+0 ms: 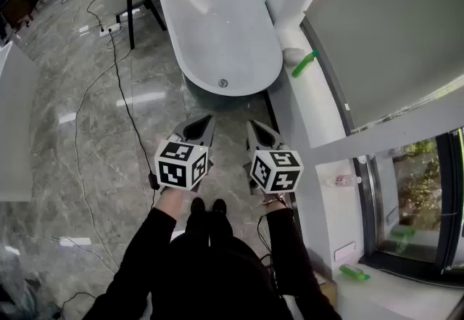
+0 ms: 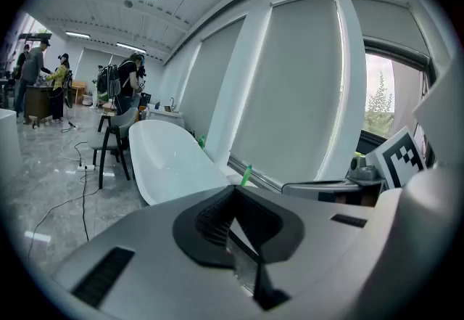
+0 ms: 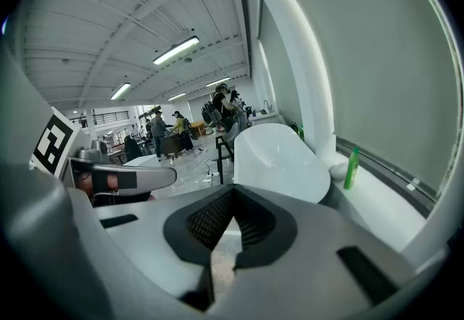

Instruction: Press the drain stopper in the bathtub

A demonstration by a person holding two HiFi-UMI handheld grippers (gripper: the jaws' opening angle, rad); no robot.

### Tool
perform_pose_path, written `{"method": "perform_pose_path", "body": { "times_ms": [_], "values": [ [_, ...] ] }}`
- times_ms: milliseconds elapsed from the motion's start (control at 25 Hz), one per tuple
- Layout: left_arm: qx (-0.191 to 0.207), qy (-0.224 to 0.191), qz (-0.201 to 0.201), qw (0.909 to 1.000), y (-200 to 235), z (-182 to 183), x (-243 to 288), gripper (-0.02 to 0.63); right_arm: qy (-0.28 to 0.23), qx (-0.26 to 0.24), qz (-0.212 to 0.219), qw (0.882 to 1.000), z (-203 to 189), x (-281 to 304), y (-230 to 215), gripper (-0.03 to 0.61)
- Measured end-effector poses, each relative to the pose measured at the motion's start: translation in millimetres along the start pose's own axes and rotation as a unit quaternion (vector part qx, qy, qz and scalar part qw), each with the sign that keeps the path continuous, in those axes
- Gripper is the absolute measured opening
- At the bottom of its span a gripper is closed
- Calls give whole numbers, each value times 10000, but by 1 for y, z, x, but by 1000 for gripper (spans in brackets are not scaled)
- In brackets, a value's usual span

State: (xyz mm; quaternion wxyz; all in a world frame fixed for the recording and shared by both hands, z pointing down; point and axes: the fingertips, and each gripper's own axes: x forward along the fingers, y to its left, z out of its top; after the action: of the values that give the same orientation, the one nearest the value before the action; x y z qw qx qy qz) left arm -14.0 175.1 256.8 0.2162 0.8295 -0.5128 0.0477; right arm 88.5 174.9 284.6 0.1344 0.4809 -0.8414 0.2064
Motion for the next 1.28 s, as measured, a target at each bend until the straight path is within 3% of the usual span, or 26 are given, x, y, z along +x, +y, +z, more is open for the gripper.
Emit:
{"method": "perform_pose_path", "body": {
  "times_ms": [560,960,1280],
  "values": [
    [-80,-205,31,9998,22,18,-12,5,34,-39,216,9998,6,6,6,2],
    [275,-357,-136,9989,33,49,-19,5,-149,-96,-116,9998,36,3,8,2],
    [309,-297,-155,9990,41,58,6,4,-74,-139,-128,9998,47,21,-5,2]
  ]
}}
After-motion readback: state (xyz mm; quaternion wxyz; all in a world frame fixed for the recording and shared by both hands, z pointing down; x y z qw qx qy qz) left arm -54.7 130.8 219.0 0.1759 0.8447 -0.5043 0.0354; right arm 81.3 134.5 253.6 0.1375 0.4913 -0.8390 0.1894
